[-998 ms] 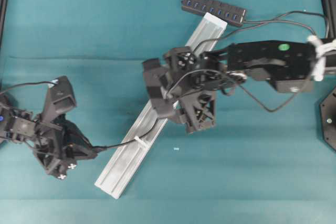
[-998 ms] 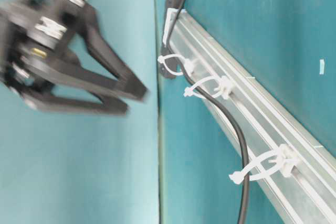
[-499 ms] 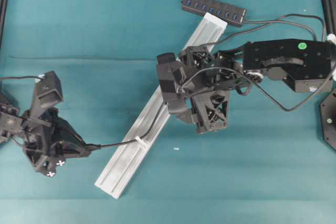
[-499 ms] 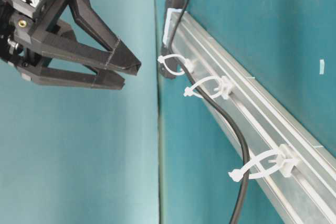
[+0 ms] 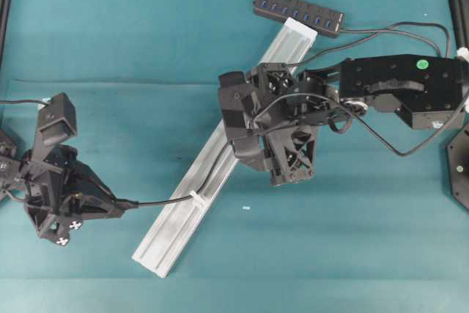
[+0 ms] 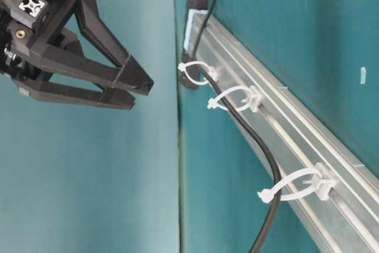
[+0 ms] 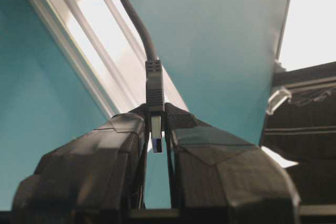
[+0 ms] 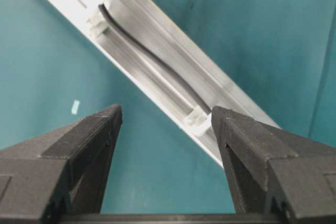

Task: Pass the USB cable through three rings with both arms.
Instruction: 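Open the right gripper and pull the cable through with the left gripper, then lay the cable down, open the left gripper and withdraw both arms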

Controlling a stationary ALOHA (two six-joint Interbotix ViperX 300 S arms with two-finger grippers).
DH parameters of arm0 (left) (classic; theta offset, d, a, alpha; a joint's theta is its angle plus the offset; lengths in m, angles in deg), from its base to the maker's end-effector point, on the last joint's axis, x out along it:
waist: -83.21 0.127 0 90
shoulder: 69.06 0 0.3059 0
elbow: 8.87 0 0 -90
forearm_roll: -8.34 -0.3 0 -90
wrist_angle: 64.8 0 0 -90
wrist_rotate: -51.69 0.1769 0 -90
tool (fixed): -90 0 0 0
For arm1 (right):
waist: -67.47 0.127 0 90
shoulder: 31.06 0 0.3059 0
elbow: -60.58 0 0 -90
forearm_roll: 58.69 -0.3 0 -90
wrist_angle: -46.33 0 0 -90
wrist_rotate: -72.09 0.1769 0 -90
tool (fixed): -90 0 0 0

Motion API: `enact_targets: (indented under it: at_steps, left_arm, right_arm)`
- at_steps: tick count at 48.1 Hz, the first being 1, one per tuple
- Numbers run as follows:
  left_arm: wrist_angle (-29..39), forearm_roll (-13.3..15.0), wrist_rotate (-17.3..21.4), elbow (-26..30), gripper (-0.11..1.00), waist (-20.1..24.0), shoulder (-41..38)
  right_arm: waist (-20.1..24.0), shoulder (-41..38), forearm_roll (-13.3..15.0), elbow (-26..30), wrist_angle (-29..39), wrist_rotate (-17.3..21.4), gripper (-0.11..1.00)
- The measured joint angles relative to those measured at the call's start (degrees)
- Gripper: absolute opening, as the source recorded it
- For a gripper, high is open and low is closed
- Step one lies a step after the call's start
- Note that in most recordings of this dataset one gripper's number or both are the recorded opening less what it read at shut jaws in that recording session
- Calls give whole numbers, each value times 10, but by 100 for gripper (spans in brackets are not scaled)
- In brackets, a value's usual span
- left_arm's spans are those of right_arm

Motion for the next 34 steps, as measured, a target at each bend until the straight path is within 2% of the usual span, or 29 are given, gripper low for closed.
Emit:
enact_targets:
  at_steps: [15,19,29,32,34]
  left_arm:
    - [0,-1,-1,-1,11,0,1]
    - [-1,-1,-1,0,28,0,2]
    - [0,-1,0,0,87,0,4]
    - [0,-1,3,0,97,0,4]
    - [0,-1,4,-1,98,0,5]
  right_arm:
    - [2,-1,0,0,-14,0,79]
    - [2,-1,0,0,-14,1,79]
    - [3,-1,0,0,-16,1,79]
    - [3,-1,0,-1,-18,1,79]
    - [3,-1,0,-1,-19,1,79]
